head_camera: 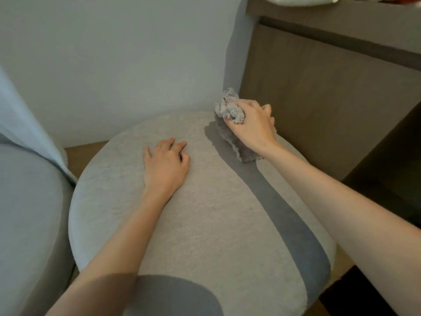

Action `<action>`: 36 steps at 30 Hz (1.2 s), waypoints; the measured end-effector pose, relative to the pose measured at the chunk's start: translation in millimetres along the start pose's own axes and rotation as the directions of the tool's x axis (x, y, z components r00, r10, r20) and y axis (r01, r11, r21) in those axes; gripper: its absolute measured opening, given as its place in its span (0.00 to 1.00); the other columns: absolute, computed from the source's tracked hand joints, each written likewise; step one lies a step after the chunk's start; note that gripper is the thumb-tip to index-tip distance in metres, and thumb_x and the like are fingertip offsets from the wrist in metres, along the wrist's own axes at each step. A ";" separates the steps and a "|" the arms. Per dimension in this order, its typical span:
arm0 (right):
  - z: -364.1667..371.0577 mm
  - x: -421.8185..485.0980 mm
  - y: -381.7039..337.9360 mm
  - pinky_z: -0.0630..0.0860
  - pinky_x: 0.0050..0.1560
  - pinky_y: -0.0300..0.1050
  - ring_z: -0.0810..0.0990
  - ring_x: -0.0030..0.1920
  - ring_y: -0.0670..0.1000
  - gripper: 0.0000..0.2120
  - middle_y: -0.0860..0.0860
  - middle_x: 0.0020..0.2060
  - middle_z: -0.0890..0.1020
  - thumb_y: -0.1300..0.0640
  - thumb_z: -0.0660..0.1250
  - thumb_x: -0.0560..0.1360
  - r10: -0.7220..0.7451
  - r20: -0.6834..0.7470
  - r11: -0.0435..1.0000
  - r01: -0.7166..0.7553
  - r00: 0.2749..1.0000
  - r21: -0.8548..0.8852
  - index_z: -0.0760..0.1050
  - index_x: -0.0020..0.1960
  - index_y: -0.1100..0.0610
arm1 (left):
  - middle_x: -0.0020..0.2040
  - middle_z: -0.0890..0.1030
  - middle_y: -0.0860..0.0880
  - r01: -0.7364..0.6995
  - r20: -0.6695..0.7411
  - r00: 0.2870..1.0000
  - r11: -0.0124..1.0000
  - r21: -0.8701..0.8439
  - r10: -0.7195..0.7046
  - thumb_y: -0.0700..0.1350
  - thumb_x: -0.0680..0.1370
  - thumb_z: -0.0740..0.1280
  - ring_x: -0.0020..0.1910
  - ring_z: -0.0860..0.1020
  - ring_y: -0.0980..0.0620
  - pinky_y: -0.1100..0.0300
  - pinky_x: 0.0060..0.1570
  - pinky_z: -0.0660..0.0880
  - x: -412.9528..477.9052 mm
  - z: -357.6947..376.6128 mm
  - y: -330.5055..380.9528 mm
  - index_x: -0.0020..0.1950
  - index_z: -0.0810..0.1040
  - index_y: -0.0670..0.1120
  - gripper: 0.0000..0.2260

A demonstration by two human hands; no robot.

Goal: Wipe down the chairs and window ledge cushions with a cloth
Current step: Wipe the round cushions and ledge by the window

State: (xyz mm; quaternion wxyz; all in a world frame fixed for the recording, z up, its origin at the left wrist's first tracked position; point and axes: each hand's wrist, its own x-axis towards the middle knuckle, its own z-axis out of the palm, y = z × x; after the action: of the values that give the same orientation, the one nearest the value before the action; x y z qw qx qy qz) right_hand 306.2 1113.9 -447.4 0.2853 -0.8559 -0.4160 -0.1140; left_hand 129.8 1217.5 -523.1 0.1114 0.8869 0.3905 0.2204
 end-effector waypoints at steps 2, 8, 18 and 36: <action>23.2 31.4 -4.0 0.63 0.56 0.53 0.64 0.63 0.59 0.21 0.46 0.69 0.70 0.41 0.63 0.76 -0.003 0.061 0.999 0.006 0.998 -0.035 0.70 0.68 0.42 | 0.71 0.70 0.49 0.007 -0.032 0.999 1.000 -0.015 -0.007 0.49 0.78 0.56 0.71 0.65 0.51 0.44 0.72 0.50 1.9 3.7 -1.7 0.68 0.73 0.53 0.19; 87.7 56.5 3.1 0.44 0.72 0.63 0.53 0.76 0.59 0.35 0.50 0.76 0.59 0.25 0.51 0.71 0.016 0.422 0.979 0.072 0.906 -0.192 0.60 0.74 0.39 | 0.69 0.72 0.51 0.001 -0.072 0.997 1.000 0.001 -0.001 0.49 0.78 0.57 0.69 0.67 0.53 0.45 0.72 0.54 8.0 5.8 -4.5 0.67 0.75 0.53 0.18; 77.6 40.0 18.5 0.65 0.64 0.55 0.65 0.67 0.62 0.23 0.51 0.73 0.65 0.39 0.50 0.80 -0.032 0.325 0.967 0.111 0.945 -0.228 0.68 0.71 0.42 | 0.69 0.72 0.51 0.000 -0.068 0.998 1.000 -0.026 -0.001 0.49 0.79 0.56 0.70 0.66 0.52 0.45 0.73 0.52 10.6 2.5 -4.9 0.67 0.74 0.52 0.18; -43.7 -146.5 7.3 0.77 0.56 0.46 0.79 0.57 0.51 0.23 0.47 0.57 0.82 0.41 0.69 0.67 -0.004 0.299 1.000 -0.002 0.954 0.021 0.80 0.60 0.48 | 0.77 0.60 0.45 -0.008 0.128 0.992 0.998 0.055 0.001 0.50 0.81 0.51 0.76 0.56 0.44 0.44 0.73 0.49 -21.2 -8.5 10.0 0.75 0.62 0.50 0.22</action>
State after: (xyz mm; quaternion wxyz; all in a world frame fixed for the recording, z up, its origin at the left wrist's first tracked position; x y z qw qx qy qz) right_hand 221.7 990.0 -478.2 0.2280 -0.8600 -0.4561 0.0209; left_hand 119.6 1195.4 -518.3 0.1113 0.9028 0.3864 0.1523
